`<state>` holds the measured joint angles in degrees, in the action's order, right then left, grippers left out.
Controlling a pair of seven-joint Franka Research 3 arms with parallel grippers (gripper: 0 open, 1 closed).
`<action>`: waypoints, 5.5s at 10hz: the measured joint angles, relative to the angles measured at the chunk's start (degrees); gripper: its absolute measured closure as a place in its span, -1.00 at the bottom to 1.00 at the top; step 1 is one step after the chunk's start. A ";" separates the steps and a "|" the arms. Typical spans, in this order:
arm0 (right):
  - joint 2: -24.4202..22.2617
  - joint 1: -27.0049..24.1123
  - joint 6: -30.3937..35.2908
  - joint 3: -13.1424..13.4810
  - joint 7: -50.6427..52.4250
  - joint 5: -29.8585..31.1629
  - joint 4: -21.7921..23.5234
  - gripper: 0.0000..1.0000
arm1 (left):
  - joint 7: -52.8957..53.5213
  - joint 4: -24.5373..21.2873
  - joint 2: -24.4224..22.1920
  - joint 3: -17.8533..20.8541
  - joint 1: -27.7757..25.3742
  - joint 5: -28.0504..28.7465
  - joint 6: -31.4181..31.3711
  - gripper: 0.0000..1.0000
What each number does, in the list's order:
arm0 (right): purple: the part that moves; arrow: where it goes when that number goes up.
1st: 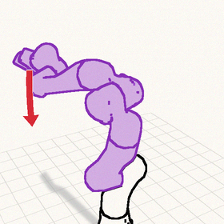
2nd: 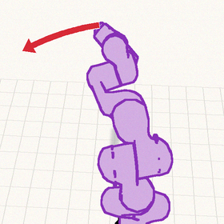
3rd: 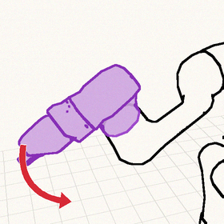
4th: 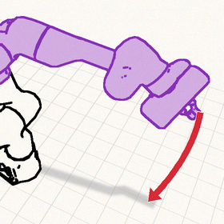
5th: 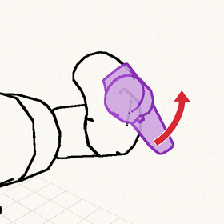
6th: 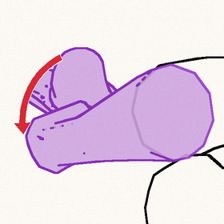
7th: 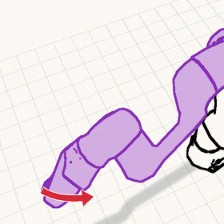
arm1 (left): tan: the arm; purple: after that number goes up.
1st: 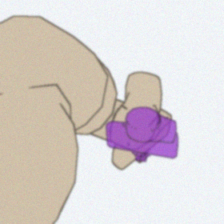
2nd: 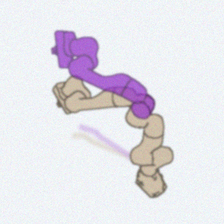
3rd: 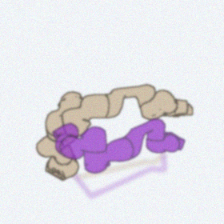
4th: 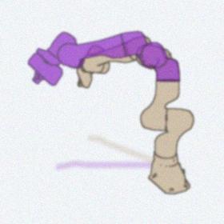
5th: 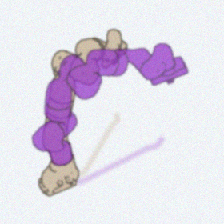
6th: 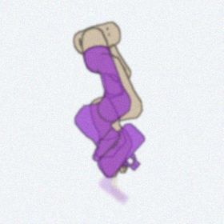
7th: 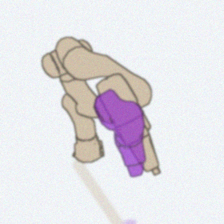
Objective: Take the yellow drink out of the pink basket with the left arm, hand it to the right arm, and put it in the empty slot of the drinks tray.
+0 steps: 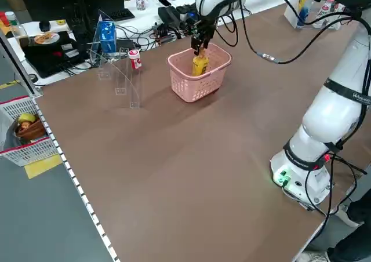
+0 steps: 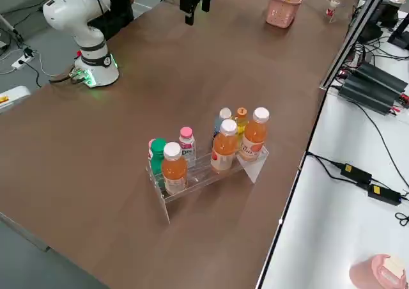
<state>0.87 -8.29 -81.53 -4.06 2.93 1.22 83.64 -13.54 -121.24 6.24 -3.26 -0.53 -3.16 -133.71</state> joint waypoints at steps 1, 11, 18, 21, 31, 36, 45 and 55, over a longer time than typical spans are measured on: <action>0.00 0.00 0.00 0.00 0.00 0.00 0.00 -0.83 | 0.00 -0.21 -0.19 -0.03 0.00 0.00 0.00 -0.37; -0.01 0.00 -0.10 0.00 0.00 0.00 0.00 -0.76 | -0.05 -0.57 -0.37 -0.02 -0.05 0.08 0.00 0.28; -0.06 0.01 -0.22 -0.11 0.00 -0.12 -0.01 -0.74 | 0.06 0.16 -1.65 -0.11 0.01 0.09 1.03 0.31; -0.14 0.01 -0.19 -0.12 0.00 -0.13 -0.01 -0.74 | 0.09 6.44 -4.59 -0.12 0.01 0.09 12.50 0.31; -0.21 0.02 -0.04 -0.17 0.01 -0.13 -0.03 -0.74 | -2.19 30.77 -5.67 -0.19 3.24 -1.71 38.43 0.31; -0.21 0.00 -0.16 -0.07 0.01 -0.13 -0.03 -0.74 | -14.52 35.58 -1.20 -0.55 14.45 -2.04 39.33 0.31; -0.13 -0.04 -3.91 0.03 1.80 -0.13 0.13 -0.77 | -26.44 44.99 10.66 -0.17 30.23 -2.03 36.88 0.31; -0.01 -0.06 -3.91 0.02 2.10 -0.14 0.18 -0.93 | -41.85 55.53 25.71 11.65 50.96 -0.36 30.07 0.31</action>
<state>0.86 -8.36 -85.44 -4.04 5.03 1.08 83.82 -55.40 -65.71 31.94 8.38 50.42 -3.52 -103.63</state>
